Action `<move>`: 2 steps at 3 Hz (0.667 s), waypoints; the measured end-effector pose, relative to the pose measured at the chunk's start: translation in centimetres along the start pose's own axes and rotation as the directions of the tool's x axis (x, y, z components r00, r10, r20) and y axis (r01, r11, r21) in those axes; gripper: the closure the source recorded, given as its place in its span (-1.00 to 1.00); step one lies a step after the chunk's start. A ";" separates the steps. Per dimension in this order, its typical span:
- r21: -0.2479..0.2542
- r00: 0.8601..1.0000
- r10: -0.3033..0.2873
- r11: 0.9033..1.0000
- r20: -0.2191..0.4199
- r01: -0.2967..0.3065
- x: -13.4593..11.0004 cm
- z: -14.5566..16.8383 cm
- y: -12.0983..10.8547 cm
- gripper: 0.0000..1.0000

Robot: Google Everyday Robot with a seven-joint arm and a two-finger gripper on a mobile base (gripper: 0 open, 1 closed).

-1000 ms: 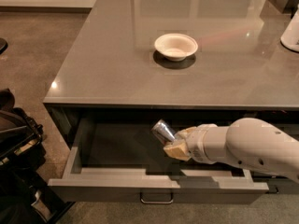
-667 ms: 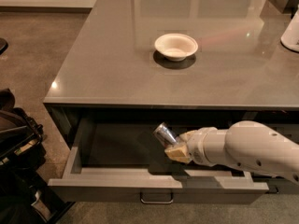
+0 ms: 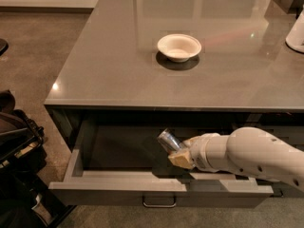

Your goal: Place redbull can into top drawer

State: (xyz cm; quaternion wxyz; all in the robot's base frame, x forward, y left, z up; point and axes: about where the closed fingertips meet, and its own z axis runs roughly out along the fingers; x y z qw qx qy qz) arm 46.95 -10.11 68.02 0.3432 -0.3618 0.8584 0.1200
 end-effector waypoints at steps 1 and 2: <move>-0.015 1.000 0.008 1.000 -0.017 -0.008 0.5 0.8 0.5 -0.30; -0.015 1.000 0.008 1.000 -0.018 -0.009 0.5 0.8 0.5 -0.76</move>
Offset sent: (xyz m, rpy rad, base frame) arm -0.0016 0.0036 -0.0079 -0.0004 0.0209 0.0027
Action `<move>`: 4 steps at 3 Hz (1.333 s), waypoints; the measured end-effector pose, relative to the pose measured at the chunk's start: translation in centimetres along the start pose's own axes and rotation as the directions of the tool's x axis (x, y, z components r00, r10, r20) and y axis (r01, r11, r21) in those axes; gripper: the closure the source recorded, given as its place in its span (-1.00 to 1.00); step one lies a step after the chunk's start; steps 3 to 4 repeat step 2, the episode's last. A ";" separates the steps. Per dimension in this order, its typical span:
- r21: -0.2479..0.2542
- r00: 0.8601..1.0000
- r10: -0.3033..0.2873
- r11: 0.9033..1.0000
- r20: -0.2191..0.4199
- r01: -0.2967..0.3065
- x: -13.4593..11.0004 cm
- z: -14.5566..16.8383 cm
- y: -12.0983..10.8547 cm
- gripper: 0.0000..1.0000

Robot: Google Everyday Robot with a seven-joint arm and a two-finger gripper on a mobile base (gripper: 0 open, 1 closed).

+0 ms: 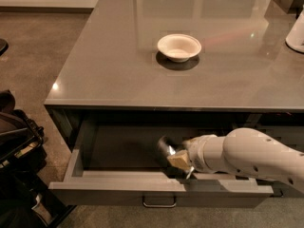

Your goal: Place redbull can into top drawer

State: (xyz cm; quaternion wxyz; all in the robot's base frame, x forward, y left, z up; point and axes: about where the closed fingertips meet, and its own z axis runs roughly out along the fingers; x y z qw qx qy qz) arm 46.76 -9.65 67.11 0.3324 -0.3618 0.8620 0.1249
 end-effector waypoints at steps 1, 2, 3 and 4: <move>0.000 1.000 0.000 1.000 0.000 0.000 0.0 0.0 0.0 -1.00; 0.000 1.000 0.000 1.000 0.000 0.000 0.0 0.0 0.0 -1.00; 0.000 1.000 0.000 1.000 0.000 0.000 0.0 0.0 0.0 -1.00; 0.000 1.000 0.000 1.000 0.000 0.000 0.0 0.0 0.0 -1.00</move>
Offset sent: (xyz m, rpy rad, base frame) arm 0.0000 0.0000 0.0000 0.0000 0.0000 0.0000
